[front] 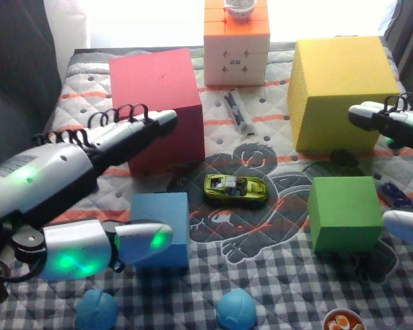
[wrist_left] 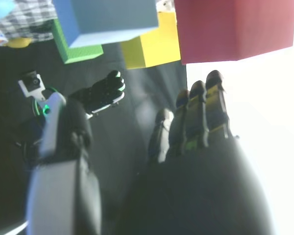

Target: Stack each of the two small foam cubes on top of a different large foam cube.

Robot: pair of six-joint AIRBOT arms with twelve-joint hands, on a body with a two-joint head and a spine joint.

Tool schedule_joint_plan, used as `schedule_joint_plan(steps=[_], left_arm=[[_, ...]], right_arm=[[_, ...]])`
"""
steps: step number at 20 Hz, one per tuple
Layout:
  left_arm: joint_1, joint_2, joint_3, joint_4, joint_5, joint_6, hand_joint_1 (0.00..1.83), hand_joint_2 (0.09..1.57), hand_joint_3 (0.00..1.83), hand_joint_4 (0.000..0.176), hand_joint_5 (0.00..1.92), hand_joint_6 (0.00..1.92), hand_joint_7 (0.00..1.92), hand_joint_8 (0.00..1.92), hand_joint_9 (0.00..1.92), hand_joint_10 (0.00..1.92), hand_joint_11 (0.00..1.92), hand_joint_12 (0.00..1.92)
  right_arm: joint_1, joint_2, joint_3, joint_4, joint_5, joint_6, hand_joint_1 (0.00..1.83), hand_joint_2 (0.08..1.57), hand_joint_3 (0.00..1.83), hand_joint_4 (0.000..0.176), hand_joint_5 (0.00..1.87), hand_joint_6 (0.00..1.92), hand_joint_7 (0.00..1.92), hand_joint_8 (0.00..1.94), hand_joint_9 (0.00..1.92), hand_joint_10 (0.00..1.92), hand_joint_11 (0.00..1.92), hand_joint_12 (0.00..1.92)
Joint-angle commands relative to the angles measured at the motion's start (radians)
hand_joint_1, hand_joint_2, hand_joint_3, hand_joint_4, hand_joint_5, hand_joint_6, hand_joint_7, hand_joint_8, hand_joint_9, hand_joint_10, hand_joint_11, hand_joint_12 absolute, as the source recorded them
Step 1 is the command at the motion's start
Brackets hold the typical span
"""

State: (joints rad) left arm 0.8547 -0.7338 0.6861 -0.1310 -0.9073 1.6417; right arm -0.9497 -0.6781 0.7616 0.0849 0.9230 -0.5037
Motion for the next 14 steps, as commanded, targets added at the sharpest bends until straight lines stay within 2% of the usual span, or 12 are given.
schedule_joint_plan(steps=[1,3,4,5,6,7,8,10,11,12,13,14], left_arm=[[-0.004,0.0,-0.003,0.011,-0.124,-0.004,0.49,1.22,0.01,0.038,0.0,0.0,0.0,0.0,0.0,0.0,0.0,0.0],[0.007,0.001,-0.014,0.012,-0.128,-0.004,0.53,1.19,0.0,0.038,0.0,0.0,0.0,0.0,0.0,0.0,0.0,0.0],[0.015,-0.001,-0.016,0.012,-0.123,-0.004,0.56,1.17,0.0,0.044,0.0,0.0,0.0,0.0,0.0,0.0,0.0,0.0],[0.016,-0.005,-0.014,0.009,-0.113,-0.005,0.56,1.16,0.0,0.057,0.0,0.0,0.0,0.0,0.0,0.0,0.0,0.0],[0.017,-0.012,-0.01,0.002,-0.101,-0.005,0.58,1.15,0.0,0.061,0.0,0.0,0.0,0.0,0.0,0.0,0.0,0.0],[0.017,-0.028,0.0,-0.011,-0.077,-0.005,0.54,1.14,0.0,0.071,0.0,0.0,0.0,0.0,0.0,0.0,0.0,0.0],[0.017,-0.038,0.008,-0.021,-0.055,-0.005,0.56,1.13,0.0,0.077,0.0,0.0,0.0,0.0,0.0,0.0,0.0,0.0],[0.018,-0.058,0.027,-0.049,-0.014,-0.004,0.62,1.1,0.0,0.068,0.0,0.0,0.0,0.0,0.0,0.0,0.0,0.0],[0.019,-0.066,0.033,-0.058,-0.008,-0.003,0.63,1.1,0.0,0.063,0.0,0.0,0.0,0.0,0.0,0.0,0.0,0.0],[0.02,-0.08,0.042,-0.079,0.002,0.01,0.61,1.1,0.0,0.069,0.0,0.0,0.0,0.0,0.0,0.0,0.0,0.0],[0.02,-0.095,0.044,-0.106,0.016,0.054,0.65,1.09,0.0,0.061,0.0,0.0,0.0,0.0,0.0,0.0,0.0,0.0],[0.02,-0.102,0.044,-0.12,0.022,0.078,0.66,1.09,0.0,0.082,0.0,0.0,0.0,0.0,0.0,0.0,0.0,0.0]], right_arm=[[0.008,0.003,-0.004,0.005,0.116,0.002,0.65,1.13,0.02,0.0,0.0,0.0,0.0,0.0,0.03,0.08,0.0,1.13],[0.006,0.003,-0.009,0.004,0.116,0.002,0.67,1.11,0.0,0.0,0.0,0.0,0.0,0.0,0.01,0.13,0.0,1.38],[0.003,0.0,-0.008,0.005,0.114,0.002,0.66,1.1,0.0,0.0,0.0,0.0,0.0,0.0,0.0,0.11,0.0,1.39],[0.003,-0.003,-0.007,0.005,0.11,0.002,0.66,1.11,0.0,0.0,0.0,0.0,0.0,0.0,0.01,0.04,0.0,1.27],[0.003,-0.007,-0.006,0.005,0.105,0.002,0.65,1.1,0.0,0.0,0.0,0.0,0.0,0.0,0.01,0.01,0.0,1.14],[0.005,-0.02,0.002,0.005,0.091,0.002,0.59,1.11,0.0,0.0,0.0,0.0,0.0,0.0,0.02,0.02,0.0,1.12],[0.012,-0.032,0.011,0.006,0.074,0.002,0.57,1.1,0.0,0.0,0.0,0.0,0.0,0.0,0.05,0.04,0.0,1.15],[0.03,-0.066,0.038,0.016,0.028,0.002,0.52,1.08,0.0,0.0,0.0,0.0,0.0,0.0,0.04,0.09,0.0,1.37],[0.032,-0.074,0.044,0.02,0.02,0.002,0.53,1.07,0.0,0.0,0.0,0.0,0.0,0.0,0.01,0.2,0.0,1.36],[0.033,-0.086,0.054,0.031,0.008,0.002,0.57,1.06,0.0,0.0,0.0,0.0,0.0,0.0,0.0,0.28,0.0,1.41],[0.033,-0.1,0.065,0.041,-0.003,0.002,0.61,1.05,0.0,0.0,0.0,0.0,0.0,0.0,0.0,0.29,0.0,1.41],[0.034,-0.106,0.071,0.045,-0.01,0.002,0.65,1.04,0.0,0.0,0.0,0.0,0.0,0.0,0.0,0.31,0.0,1.35]])
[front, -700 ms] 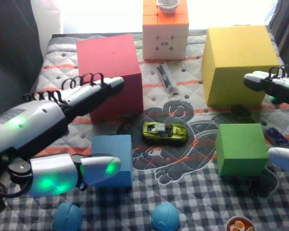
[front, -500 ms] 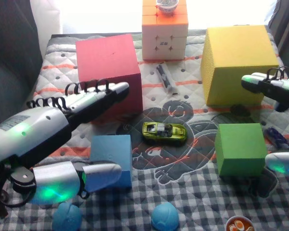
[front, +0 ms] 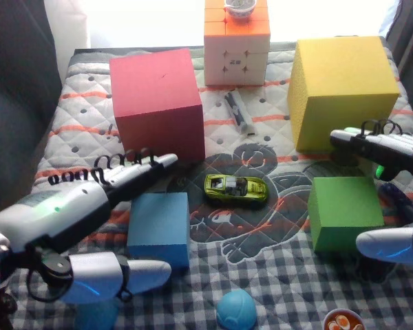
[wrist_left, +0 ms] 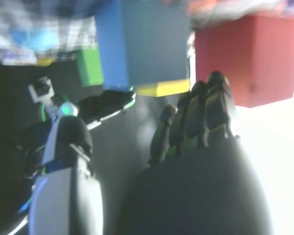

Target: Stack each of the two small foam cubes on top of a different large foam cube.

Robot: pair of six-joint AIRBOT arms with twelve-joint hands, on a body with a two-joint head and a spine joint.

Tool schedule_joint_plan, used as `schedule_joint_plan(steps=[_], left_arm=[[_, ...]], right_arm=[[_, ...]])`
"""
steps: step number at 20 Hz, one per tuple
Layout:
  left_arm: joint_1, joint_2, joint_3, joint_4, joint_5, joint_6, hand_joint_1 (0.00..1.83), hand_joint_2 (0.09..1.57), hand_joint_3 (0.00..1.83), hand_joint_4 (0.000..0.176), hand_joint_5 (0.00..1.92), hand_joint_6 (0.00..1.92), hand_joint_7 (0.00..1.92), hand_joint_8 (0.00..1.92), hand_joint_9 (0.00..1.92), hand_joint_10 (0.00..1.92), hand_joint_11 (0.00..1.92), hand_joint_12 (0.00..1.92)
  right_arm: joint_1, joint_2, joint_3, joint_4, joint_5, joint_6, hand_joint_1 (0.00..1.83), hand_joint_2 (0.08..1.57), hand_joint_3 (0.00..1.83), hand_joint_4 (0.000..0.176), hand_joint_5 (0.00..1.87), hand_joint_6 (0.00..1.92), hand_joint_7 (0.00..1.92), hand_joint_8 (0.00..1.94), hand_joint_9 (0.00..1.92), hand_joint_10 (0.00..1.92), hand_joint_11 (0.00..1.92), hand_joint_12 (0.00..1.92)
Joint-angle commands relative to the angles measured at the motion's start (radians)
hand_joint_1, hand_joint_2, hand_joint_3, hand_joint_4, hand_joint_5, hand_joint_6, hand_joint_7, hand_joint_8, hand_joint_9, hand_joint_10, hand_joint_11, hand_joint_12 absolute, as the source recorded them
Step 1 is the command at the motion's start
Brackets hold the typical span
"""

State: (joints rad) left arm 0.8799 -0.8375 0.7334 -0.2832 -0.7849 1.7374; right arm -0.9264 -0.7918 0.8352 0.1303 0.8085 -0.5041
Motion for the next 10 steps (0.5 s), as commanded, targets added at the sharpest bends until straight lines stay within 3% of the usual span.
schedule_joint_plan(steps=[1,2,4,5,6,7,8,9,10], left_arm=[[-0.006,-0.01,-0.001,0.012,-0.089,0.016,0.72,1.07,0.0,0.067,0.0,0.0,0.0,0.0,0.0,0.0,0.0,0.0],[-0.006,-0.017,0.004,0.005,-0.085,0.017,0.74,1.06,0.0,0.067,0.0,0.0,0.0,0.0,0.0,0.0,0.0,0.0],[-0.006,-0.038,0.023,-0.017,-0.074,0.017,0.72,1.06,0.0,0.097,0.0,0.0,0.0,0.0,0.0,0.0,0.0,0.0],[-0.006,-0.047,0.031,-0.025,-0.065,0.017,0.79,1.05,0.0,0.101,0.0,0.0,0.0,0.0,0.01,0.0,0.0,0.0],[-0.007,-0.053,0.035,-0.027,-0.061,0.017,0.83,1.06,0.0,0.088,0.01,0.0,0.04,0.01,0.04,0.02,0.04,0.02],[-0.008,-0.056,0.036,-0.028,-0.061,0.017,0.88,1.09,0.0,0.052,0.08,0.02,0.13,0.02,0.08,0.15,0.01,0.54],[-0.009,-0.058,0.037,-0.028,-0.062,0.017,0.95,1.09,0.0,0.023,0.18,0.02,0.23,0.05,0.02,0.56,0.0,1.06],[-0.011,-0.058,0.037,-0.028,-0.066,0.017,0.99,1.13,0.0,0.017,0.24,0.06,0.1,0.55,0.0,0.96,0.0,1.57],[-0.012,-0.058,0.038,-0.028,-0.069,0.017,1.0,1.16,0.0,0.005,0.29,0.11,0.02,0.94,0.0,1.22,0.0,1.79]], right_arm=[[0.017,-0.006,0.009,0.004,0.086,0.003,0.68,1.03,0.0,0.0,0.0,0.0,0.02,0.01,0.0,0.35,0.0,1.3],[0.025,-0.014,0.016,0.004,0.072,0.003,0.68,1.04,0.0,0.0,0.0,0.0,0.0,0.0,0.0,0.31,0.0,1.22],[0.047,-0.039,0.035,0.003,0.03,0.003,0.74,1.03,0.0,0.0,0.0,0.0,0.0,0.0,0.0,0.3,0.0,1.17],[0.052,-0.047,0.04,0.002,0.02,0.003,0.74,1.03,0.0,0.0,0.0,0.0,0.02,0.01,0.0,0.34,0.0,1.16],[0.054,-0.049,0.042,0.002,0.018,0.003,0.76,1.03,0.0,0.0,0.0,0.0,0.05,0.01,0.0,0.4,0.0,1.2],[0.056,-0.052,0.043,0.0,0.016,0.003,0.82,1.02,0.0,0.0,0.02,0.01,0.17,0.04,0.0,0.57,0.0,1.29],[0.058,-0.053,0.045,-0.001,0.015,0.003,0.88,1.04,0.0,0.0,0.11,0.06,0.3,0.08,0.04,0.72,0.0,1.37],[0.062,-0.053,0.046,-0.003,0.015,0.003,1.02,1.05,0.0,0.0,0.16,0.57,0.41,0.61,0.19,1.07,0.0,1.58],[0.065,-0.053,0.046,-0.005,0.015,0.003,1.09,1.08,0.01,0.0,0.17,0.98,0.44,1.03,0.3,1.33,0.0,1.77]])
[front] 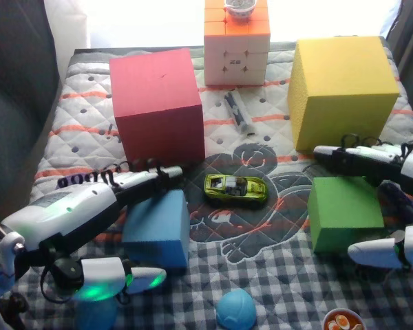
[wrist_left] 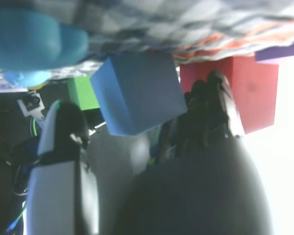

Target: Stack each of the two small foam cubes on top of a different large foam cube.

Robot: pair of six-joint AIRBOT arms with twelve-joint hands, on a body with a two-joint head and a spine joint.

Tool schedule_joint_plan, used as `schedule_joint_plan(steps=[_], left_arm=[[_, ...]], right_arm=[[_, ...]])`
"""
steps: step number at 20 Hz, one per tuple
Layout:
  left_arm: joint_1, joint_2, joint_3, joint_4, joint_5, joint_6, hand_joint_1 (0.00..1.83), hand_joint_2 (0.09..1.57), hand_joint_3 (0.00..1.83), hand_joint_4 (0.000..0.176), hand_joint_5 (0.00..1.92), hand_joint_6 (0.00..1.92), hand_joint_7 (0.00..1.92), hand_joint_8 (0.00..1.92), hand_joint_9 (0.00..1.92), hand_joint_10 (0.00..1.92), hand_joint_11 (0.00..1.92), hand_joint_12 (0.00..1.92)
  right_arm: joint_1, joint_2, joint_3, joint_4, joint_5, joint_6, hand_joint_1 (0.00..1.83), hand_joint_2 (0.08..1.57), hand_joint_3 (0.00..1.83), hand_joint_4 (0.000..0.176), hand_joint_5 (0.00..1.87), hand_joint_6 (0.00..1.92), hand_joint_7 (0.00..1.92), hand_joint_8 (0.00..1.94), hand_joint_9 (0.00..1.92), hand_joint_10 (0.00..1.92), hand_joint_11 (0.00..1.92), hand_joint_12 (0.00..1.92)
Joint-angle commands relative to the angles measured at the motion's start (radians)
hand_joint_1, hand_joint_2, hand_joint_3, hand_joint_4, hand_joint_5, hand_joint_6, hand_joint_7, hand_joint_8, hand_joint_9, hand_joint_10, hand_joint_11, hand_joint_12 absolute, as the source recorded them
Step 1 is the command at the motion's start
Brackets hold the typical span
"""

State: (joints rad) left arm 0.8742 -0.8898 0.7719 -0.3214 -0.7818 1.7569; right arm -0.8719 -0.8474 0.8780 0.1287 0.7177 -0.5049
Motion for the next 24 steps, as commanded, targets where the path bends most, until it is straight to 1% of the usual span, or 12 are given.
schedule_joint_plan(steps=[1,3,5,10,11,14,16,17,18,22,23,24], left_arm=[[-0.008,-0.006,0.0,0.01,-0.077,-0.003,1.1,1.14,0.0,0.0,0.32,0.45,0.04,1.24,0.02,1.51,0.04,1.89],[-0.01,-0.005,0.0,0.01,-0.087,-0.003,1.11,1.2,0.01,0.0,0.1,1.12,0.0,1.44,0.0,1.69,0.0,1.92],[-0.012,0.003,-0.006,0.015,-0.106,-0.003,1.13,1.22,0.01,0.0,0.08,1.32,0.01,1.47,0.0,1.76,0.02,1.92],[-0.035,0.061,-0.047,0.071,-0.158,-0.002,1.14,1.22,0.0,0.0,0.16,1.3,0.09,1.28,0.02,1.57,0.0,1.86],[-0.042,0.072,-0.054,0.083,-0.165,-0.002,1.15,1.2,0.0,0.0,0.15,1.31,0.1,1.22,0.02,1.49,0.0,1.85],[-0.065,0.112,-0.078,0.131,-0.191,-0.002,1.21,1.17,0.0,0.004,0.16,1.33,0.06,1.32,0.0,1.53,0.0,1.88],[-0.087,0.135,-0.083,0.153,-0.202,-0.002,1.18,1.18,0.0,0.055,0.07,1.4,0.0,1.35,0.0,1.5,0.0,1.85],[-0.101,0.142,-0.079,0.153,-0.202,-0.002,1.16,1.18,0.0,0.055,0.05,1.41,0.0,1.42,0.0,1.62,0.0,1.91],[-0.12,0.145,-0.073,0.152,-0.196,-0.002,1.15,1.18,0.0,0.054,0.04,1.42,0.0,1.46,0.0,1.67,0.0,1.92],[-0.211,0.144,-0.028,0.141,-0.147,-0.002,1.15,1.16,0.0,0.0,0.09,1.44,0.0,1.59,0.04,1.79,0.11,1.92],[-0.234,0.142,-0.014,0.133,-0.134,-0.002,1.06,1.17,0.0,0.013,0.02,1.43,0.0,1.08,0.01,1.17,0.02,1.81],[-0.261,0.136,0.005,0.12,-0.113,-0.002,1.05,1.18,0.0,0.0,0.0,1.42,0.0,0.97,0.0,1.04,0.0,1.75]], right_arm=[[0.015,0.003,0.004,-0.007,0.105,0.004,1.12,1.27,0.02,0.0,0.42,1.46,0.67,1.45,0.41,1.61,0.21,1.89],[0.029,0.004,0.005,-0.015,0.105,0.004,1.11,1.33,0.01,0.0,0.51,1.58,0.69,1.6,0.45,1.81,0.43,1.92],[0.046,0.015,-0.001,-0.033,0.109,0.004,1.11,1.32,0.0,0.0,0.55,1.54,0.69,1.61,0.51,1.92,0.55,1.92],[0.071,0.097,-0.058,-0.076,0.196,0.004,1.14,1.32,0.0,0.0,0.52,1.52,0.73,1.6,0.54,1.76,0.37,1.92],[0.073,0.109,-0.064,-0.079,0.211,0.004,1.17,1.3,0.0,0.0,0.59,1.38,0.75,1.63,0.63,1.89,0.6,1.92],[0.089,0.147,-0.075,-0.097,0.248,0.004,1.14,1.32,0.0,0.0,0.55,1.47,0.72,1.64,0.59,1.84,0.62,1.92],[0.114,0.159,-0.068,-0.113,0.258,0.004,1.27,1.27,0.0,0.0,0.35,1.36,0.7,1.53,0.57,1.8,0.49,1.92],[0.131,0.159,-0.063,-0.113,0.258,0.004,1.18,1.3,0.0,0.0,0.48,1.47,0.74,1.58,0.62,1.78,0.52,1.92],[0.149,0.159,-0.055,-0.113,0.253,0.004,1.14,1.31,0.01,0.0,0.52,1.52,0.74,1.58,0.65,1.78,0.62,1.92],[0.244,0.149,-0.012,-0.113,0.187,0.004,1.15,1.29,0.0,0.0,0.58,1.49,0.78,1.49,0.76,1.73,0.86,1.92],[0.264,0.142,0.0,-0.113,0.174,0.004,1.13,1.3,0.0,0.0,0.56,1.53,0.74,1.5,0.63,1.67,0.67,1.92],[0.289,0.133,0.014,-0.112,0.155,0.004,1.11,1.31,0.0,0.0,0.55,1.56,0.72,1.52,0.56,1.65,0.58,1.92]])
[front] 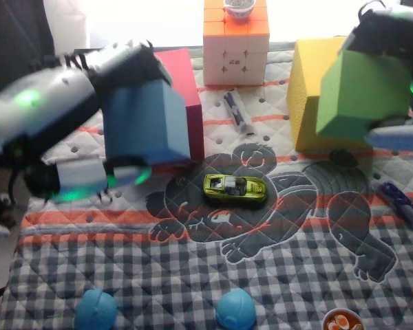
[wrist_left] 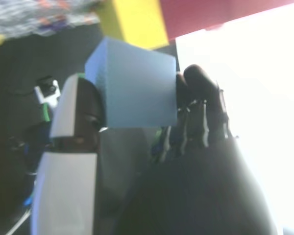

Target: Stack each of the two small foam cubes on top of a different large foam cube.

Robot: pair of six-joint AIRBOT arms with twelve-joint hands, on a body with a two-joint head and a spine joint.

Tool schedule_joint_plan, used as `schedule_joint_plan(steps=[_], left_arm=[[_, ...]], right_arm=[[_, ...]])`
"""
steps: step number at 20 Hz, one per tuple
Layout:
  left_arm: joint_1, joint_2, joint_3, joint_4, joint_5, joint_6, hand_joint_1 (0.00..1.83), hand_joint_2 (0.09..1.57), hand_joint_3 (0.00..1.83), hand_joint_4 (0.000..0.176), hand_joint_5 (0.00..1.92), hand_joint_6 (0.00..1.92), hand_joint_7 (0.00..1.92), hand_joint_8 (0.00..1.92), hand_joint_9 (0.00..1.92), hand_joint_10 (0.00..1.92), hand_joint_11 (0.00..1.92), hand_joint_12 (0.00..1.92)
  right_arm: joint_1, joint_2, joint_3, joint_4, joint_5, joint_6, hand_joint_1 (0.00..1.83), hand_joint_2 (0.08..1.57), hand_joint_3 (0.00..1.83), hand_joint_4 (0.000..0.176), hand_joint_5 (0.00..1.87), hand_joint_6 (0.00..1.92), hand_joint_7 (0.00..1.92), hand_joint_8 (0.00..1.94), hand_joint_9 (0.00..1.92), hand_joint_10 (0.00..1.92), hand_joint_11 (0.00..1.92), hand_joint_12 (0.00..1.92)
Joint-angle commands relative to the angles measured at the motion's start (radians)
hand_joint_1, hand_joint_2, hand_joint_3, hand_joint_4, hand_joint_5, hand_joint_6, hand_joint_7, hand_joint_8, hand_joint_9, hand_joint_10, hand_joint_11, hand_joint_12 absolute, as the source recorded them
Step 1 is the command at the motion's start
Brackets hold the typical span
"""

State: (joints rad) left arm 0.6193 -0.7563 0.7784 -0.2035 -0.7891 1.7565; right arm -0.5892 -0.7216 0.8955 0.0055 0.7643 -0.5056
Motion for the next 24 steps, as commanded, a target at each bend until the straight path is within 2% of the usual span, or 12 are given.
schedule_joint_plan(steps=[1,4,5,6,9,12,16,17,20,21,23,24], left_arm=[[-0.032,-0.008,0.022,-0.013,-0.076,-0.002,1.07,1.16,0.0,0.0,0.0,1.38,0.08,0.99,0.03,1.17,0.0,1.79],[-0.09,-0.042,0.08,-0.041,-0.006,-0.002,1.09,1.15,0.0,0.0,0.0,1.53,0.0,1.37,0.08,1.69,0.24,1.92],[-0.113,-0.051,0.099,-0.051,0.014,-0.002,1.08,1.11,0.0,0.0,0.0,1.29,0.16,1.54,0.32,1.77,0.46,1.92],[-0.136,-0.059,0.115,-0.057,0.034,-0.002,1.03,1.1,0.0,0.0,0.0,0.68,0.31,1.27,0.41,1.58,0.45,1.92],[-0.204,-0.074,0.149,-0.046,0.085,-0.002,1.15,1.13,0.0,0.0,0.05,0.52,0.11,0.98,0.11,1.42,0.11,1.92],[-0.257,-0.104,0.178,-0.11,0.135,0.102,1.19,1.12,0.0,0.026,0.08,0.3,0.17,0.22,0.05,0.7,0.0,1.62],[-0.273,-0.127,0.217,-0.158,0.166,0.115,1.17,1.16,0.0,0.0,0.2,0.1,0.29,0.05,0.06,0.72,0.0,1.56],[-0.272,-0.131,0.225,-0.171,0.172,0.115,1.18,1.17,0.0,0.0,0.23,0.08,0.39,0.08,0.15,0.9,0.0,1.71],[-0.256,-0.152,0.247,-0.205,0.181,0.115,1.06,1.19,0.0,0.0,0.18,0.02,0.32,0.02,0.1,0.77,0.0,1.66],[-0.253,-0.155,0.249,-0.21,0.181,0.115,1.07,1.18,0.0,0.0,0.14,0.0,0.39,0.04,0.13,0.97,0.0,1.83],[-0.252,-0.156,0.249,-0.212,0.18,0.115,1.13,1.17,0.0,0.0,0.06,0.0,0.14,0.01,0.05,0.38,0.0,1.35],[-0.252,-0.156,0.248,-0.212,0.177,0.115,1.16,1.17,0.0,0.0,0.14,0.02,0.27,0.02,0.18,0.36,0.0,1.34]], right_arm=[[0.038,-0.008,0.02,0.012,0.075,0.004,1.1,1.32,0.0,0.0,0.54,1.6,0.69,1.53,0.51,1.65,0.54,1.92],[0.117,-0.046,0.077,0.014,-0.021,0.004,1.09,1.33,0.0,0.002,0.53,1.63,0.67,1.53,0.49,1.6,0.5,1.92],[0.149,-0.06,0.093,0.014,-0.057,0.004,1.11,1.32,0.0,0.0,0.53,1.61,0.69,1.53,0.55,1.58,0.56,1.92],[0.175,-0.071,0.111,0.016,-0.084,0.004,1.1,1.33,0.0,0.0,0.52,1.63,0.69,1.52,0.54,1.56,0.54,1.92],[0.224,-0.083,0.148,0.027,-0.144,0.004,1.11,1.34,0.0,0.0,0.48,1.62,0.69,1.57,0.55,1.59,0.57,1.92],[0.25,-0.088,0.18,0.081,-0.193,0.004,1.42,1.24,0.0,0.0,0.32,1.32,0.62,1.47,0.72,1.56,0.65,1.92],[0.271,-0.09,0.216,0.106,-0.235,0.004,1.14,1.32,0.01,0.0,0.46,1.6,0.67,1.54,0.5,1.66,0.51,1.92],[0.274,-0.09,0.226,0.111,-0.244,0.004,1.1,1.34,0.01,0.0,0.49,1.65,0.66,1.57,0.48,1.68,0.52,1.92],[0.275,-0.101,0.243,0.13,-0.265,0.004,1.07,1.36,0.0,0.0,0.49,1.66,0.61,1.63,0.48,1.74,0.59,1.92],[0.275,-0.105,0.245,0.13,-0.269,0.004,1.25,1.3,0.0,0.0,0.29,1.45,0.64,1.55,0.5,1.68,0.58,1.92],[0.275,-0.119,0.253,0.129,-0.287,0.004,1.28,1.15,0.0,0.0,0.22,1.16,0.33,1.32,0.47,1.72,0.55,1.92],[0.275,-0.126,0.256,0.129,-0.294,0.004,1.22,1.14,0.0,0.0,0.19,1.13,0.29,1.27,0.23,1.62,0.13,1.92]])
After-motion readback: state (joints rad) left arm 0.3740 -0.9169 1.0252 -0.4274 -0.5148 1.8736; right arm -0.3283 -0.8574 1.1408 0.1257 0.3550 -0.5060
